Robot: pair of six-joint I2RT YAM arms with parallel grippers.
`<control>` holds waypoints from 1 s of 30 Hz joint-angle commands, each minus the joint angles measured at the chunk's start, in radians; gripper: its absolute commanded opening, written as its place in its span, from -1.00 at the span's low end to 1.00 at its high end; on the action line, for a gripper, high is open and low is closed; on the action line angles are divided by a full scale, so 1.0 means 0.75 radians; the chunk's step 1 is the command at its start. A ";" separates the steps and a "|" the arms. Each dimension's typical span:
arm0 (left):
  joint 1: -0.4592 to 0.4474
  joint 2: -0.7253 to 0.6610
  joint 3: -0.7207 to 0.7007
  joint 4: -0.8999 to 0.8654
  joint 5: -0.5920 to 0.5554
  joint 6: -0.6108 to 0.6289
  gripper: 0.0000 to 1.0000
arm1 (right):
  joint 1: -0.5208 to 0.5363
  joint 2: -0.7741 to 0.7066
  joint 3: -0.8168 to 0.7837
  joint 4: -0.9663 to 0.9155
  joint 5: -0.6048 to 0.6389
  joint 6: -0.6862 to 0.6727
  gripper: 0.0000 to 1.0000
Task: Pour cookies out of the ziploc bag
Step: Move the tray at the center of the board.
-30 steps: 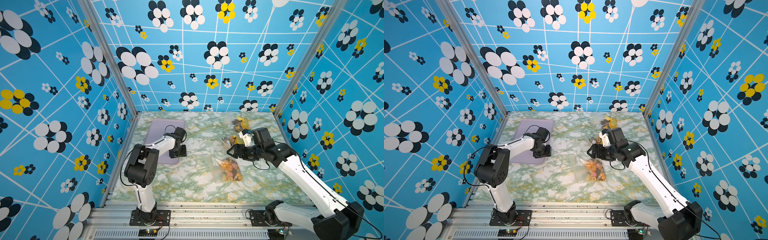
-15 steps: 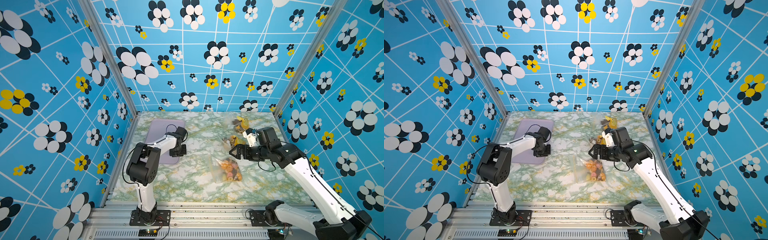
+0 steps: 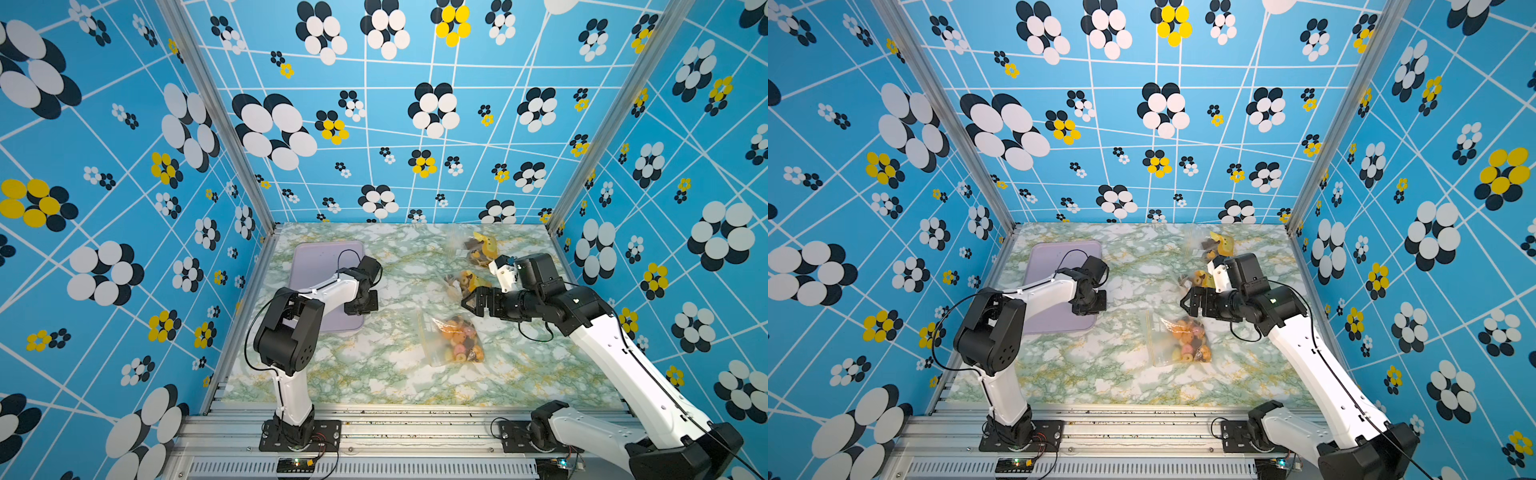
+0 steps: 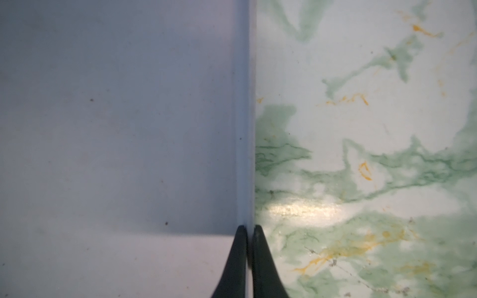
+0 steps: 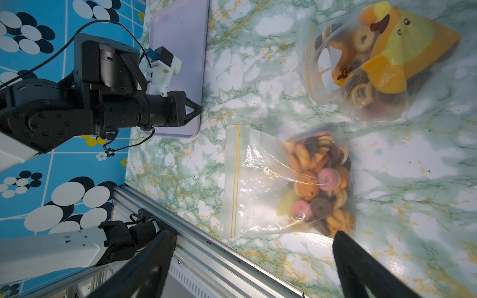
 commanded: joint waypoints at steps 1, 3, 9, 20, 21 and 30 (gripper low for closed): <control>-0.078 0.043 -0.104 -0.048 0.180 -0.057 -1.00 | -0.011 0.007 0.061 -0.038 0.012 -0.028 0.98; -0.109 0.011 -0.123 -0.046 0.188 -0.070 -0.99 | -0.013 0.010 0.069 -0.038 0.015 -0.030 0.98; -0.249 -0.075 -0.172 -0.043 0.215 -0.142 -1.00 | -0.016 0.011 0.063 -0.022 0.023 -0.021 0.98; -0.503 -0.121 -0.170 0.033 0.266 -0.352 -1.00 | -0.017 0.029 0.043 0.013 0.040 -0.016 0.98; -0.521 -0.112 -0.159 0.037 0.263 -0.367 -1.00 | -0.018 0.029 0.044 0.014 0.042 -0.016 0.98; -0.619 -0.034 -0.065 0.112 0.286 -0.473 -1.00 | -0.020 0.007 -0.011 0.004 0.076 -0.026 0.98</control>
